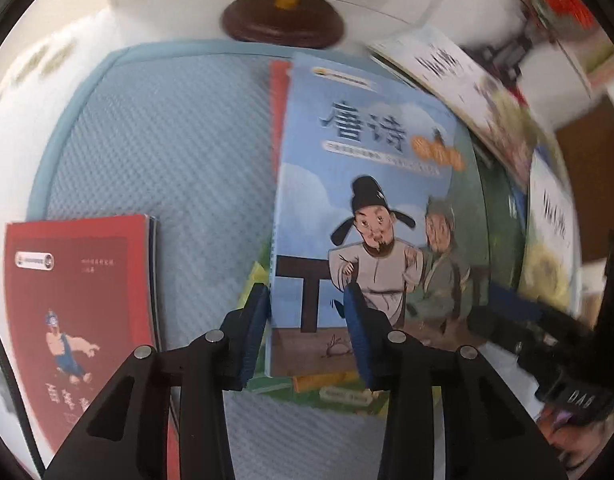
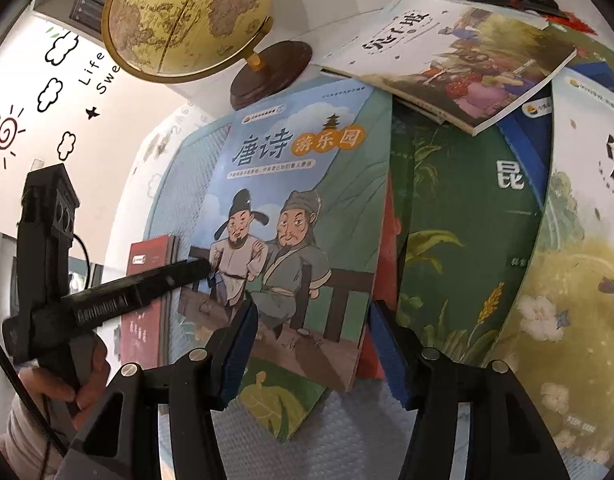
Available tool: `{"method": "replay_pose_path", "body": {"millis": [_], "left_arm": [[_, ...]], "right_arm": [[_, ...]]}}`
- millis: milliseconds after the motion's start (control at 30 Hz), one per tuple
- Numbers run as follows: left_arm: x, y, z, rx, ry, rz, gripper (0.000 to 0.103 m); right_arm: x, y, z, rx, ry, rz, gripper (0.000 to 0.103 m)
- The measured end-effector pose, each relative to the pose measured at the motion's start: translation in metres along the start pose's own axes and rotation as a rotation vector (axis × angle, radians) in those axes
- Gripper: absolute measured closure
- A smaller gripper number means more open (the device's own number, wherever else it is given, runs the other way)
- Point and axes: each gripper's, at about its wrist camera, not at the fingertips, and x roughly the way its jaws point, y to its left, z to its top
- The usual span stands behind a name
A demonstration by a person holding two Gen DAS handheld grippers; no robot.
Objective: Organize books
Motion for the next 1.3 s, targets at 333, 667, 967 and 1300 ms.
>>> {"method": "replay_pose_path", "body": {"millis": [333,667,967,1300], "left_arm": [[-0.014,-0.009,-0.081,0.020,0.089,-0.051,0.069],[-0.008,0.016,-0.133,-0.088,0.168,-0.251,0.072],[-0.003,0.025,-0.114,-0.090,0.169,-0.320,0.070],[0.004,0.022,-0.100,-0.055,0.170,-0.358,0.074]], "right_arm": [[-0.019,-0.008,-0.066,0.001,0.107,0.075,0.045],[-0.028,-0.045,-0.122,0.079,0.206,0.218,0.050],[-0.012,-0.042,-0.077,0.003,0.215,0.243,0.051],[-0.009,-0.052,-0.065,-0.009,0.254,0.308,0.058]]}}
